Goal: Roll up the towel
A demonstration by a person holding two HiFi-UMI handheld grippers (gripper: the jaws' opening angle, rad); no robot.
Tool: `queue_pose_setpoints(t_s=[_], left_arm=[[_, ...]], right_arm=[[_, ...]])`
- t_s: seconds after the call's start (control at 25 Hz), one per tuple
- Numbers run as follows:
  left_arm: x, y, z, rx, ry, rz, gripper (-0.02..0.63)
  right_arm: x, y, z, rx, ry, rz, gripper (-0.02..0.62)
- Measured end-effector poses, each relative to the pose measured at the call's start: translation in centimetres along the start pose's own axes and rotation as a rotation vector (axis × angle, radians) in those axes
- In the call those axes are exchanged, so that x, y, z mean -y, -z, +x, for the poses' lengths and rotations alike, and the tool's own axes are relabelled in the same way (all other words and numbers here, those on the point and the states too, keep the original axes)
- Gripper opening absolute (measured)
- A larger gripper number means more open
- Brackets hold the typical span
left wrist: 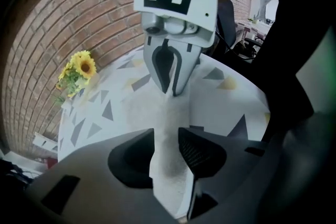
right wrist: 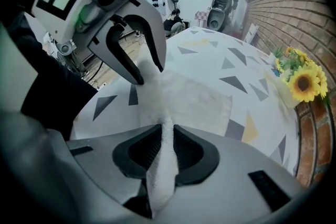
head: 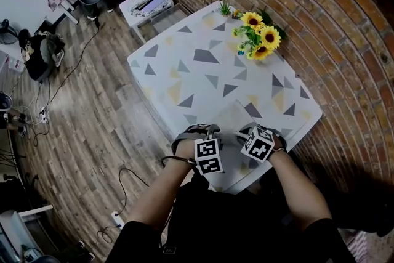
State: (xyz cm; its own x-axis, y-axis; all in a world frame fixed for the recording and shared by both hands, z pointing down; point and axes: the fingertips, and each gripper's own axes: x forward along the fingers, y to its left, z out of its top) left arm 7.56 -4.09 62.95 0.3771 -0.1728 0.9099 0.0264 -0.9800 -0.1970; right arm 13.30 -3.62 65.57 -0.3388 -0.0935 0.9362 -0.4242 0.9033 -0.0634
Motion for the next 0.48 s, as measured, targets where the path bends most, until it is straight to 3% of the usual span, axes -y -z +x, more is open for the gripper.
queue_pose_setpoints(t_s=[0.28,0.48], left_arm=[[1.9,-0.8,1.0,-0.012,0.035,0.074,0.158],[0.4,-0.2,2.4,-0.031,-0.030,0.036,0.158]], right_arm=[[2.2,-0.6,-0.3,0.020,0.094,0.015,0.090],[2.4,-1.7,-2.1,0.097,0.154,-0.016,0.095]])
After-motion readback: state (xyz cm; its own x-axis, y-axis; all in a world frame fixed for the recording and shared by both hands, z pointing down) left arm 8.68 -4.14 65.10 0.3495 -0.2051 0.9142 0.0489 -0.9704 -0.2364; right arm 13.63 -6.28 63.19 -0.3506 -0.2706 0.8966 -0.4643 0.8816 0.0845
